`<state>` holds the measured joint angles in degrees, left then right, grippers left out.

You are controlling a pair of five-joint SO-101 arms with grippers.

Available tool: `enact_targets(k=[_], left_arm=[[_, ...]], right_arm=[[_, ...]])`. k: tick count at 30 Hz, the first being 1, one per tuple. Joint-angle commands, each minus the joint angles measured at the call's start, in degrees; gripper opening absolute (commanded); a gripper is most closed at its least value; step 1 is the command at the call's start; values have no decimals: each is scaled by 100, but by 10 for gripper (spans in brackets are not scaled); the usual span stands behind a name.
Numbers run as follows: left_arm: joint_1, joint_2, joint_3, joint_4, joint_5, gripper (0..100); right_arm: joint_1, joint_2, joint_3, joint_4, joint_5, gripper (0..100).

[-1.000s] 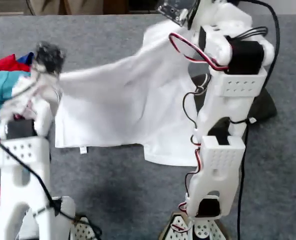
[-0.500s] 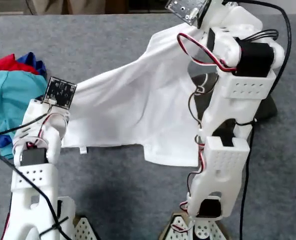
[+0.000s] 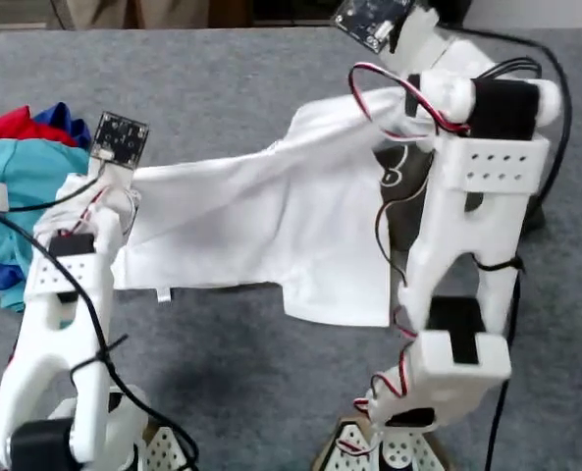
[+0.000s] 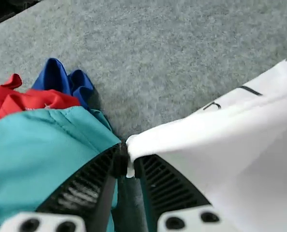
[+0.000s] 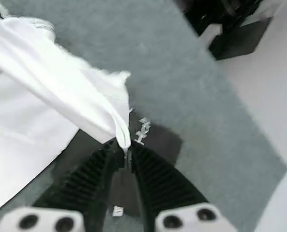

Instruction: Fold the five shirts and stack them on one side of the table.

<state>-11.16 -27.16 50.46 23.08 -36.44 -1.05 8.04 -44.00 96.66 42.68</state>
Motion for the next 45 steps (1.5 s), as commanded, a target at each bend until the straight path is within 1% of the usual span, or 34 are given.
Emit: enact_targets(k=[1,5,9,14,17,19,22,25,26,28,29,31,32,37,39,40,42,45], left_arm=[[-9,171,-598,-132,88,18],[-220,444,-1301,-132,88,18],[-308,963,-2382,-132,88,18],[-229,1930,-3833,-132,123,18],[-193,2686,-4580,-123,545,18],[-193,3134,-4993,-88,826,18],[-211,3609,-5213,-79,958,18],[-220,3688,-5046,44,958,18],[-220,3688,-4958,220,949,18],[-185,3670,-4870,958,879,18],[-167,3618,-4941,1468,703,18],[-114,3512,-5046,2338,308,18],[-114,3468,-5037,2567,202,18],[-167,3319,-4607,2927,35,18],[-167,3266,-4352,3200,-325,18],[-141,3187,-4149,3253,-396,18],[-114,3037,-3789,3279,-413,18],[-114,2457,-3191,3297,-422,18]], right_arm=[[119,-629,1596,-703,-141,2],[119,-1253,3152,-1626,-132,2],[136,-1684,4145,-3138,-211,2],[251,-1262,4171,-5371,-1152,2],[251,-699,3749,-6295,-1354,2],[215,-303,3301,-6286,-1336,2],[180,189,2624,-5705,-1327,2],[154,462,2062,-4633,-1266,2],[145,505,1912,-4123,-1064,2],[13,602,1719,-3059,-369,2],[-31,637,1701,-2708,-246,2],[-31,620,1859,-2444,-237,2],[-22,567,1982,-2435,-211,2],[-13,-57,3213,-2523,185,2],[-4,-409,4057,-2927,167,2],[13,-629,4497,-3174,176,2],[48,-1112,5393,-3657,193,2],[268,-1842,6519,-4273,202,2]])
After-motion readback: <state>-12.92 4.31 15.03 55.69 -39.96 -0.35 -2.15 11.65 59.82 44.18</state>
